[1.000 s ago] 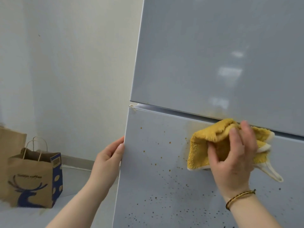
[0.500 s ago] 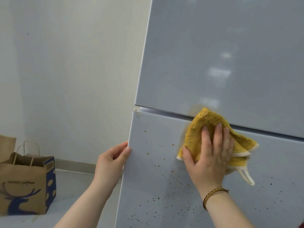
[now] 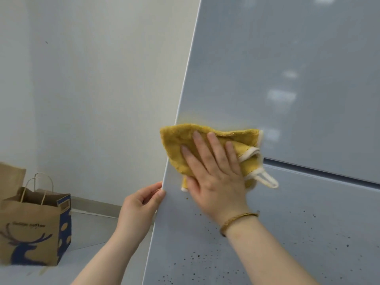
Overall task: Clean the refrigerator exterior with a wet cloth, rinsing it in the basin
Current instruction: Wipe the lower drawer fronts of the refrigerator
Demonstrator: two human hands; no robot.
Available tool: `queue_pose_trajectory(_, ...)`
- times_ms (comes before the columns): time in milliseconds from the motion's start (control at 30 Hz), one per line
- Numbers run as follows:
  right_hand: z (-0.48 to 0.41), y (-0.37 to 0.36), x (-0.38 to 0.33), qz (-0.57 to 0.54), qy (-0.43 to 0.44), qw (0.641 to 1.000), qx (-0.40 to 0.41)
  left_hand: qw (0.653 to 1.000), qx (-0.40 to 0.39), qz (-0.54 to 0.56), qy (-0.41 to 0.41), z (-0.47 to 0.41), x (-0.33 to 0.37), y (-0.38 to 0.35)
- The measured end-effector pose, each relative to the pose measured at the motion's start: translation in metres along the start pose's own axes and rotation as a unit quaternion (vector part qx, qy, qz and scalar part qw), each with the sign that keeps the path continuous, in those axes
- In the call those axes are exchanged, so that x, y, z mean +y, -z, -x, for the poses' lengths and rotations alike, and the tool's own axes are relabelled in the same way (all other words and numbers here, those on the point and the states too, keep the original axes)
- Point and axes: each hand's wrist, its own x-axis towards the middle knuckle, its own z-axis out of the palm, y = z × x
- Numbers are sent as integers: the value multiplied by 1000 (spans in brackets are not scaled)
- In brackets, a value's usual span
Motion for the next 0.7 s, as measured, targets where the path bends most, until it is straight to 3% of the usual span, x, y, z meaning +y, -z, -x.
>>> queue_pose_trajectory(67, 32, 8, 40, 36, -13, 999, 1, 1000, 0, -2, 7, -1, -1, 1)
queue_pose_trajectory(167, 71, 25, 83, 54, -124, 991, -3, 1000, 9, 5, 14, -1, -2, -2)
queue_pose_trajectory(300, 52, 18, 49, 23, -256, 965, 59, 1000, 12, 13, 23, -1, -4, -3)
queue_pose_trajectory(433, 2, 9, -8, -25, -154, 987, 31, 1000, 2, 5, 26, 0, -1, -3)
queue_pose_trajectory(567, -32, 20, -28, -81, -153, 985, -8, 1000, 3, -6, 13, 11, -2, 2)
queue_pose_trajectory(700, -49, 37, -20, -110, -85, 990, -35, 1000, 5, 1, -7, 27, -1, 8)
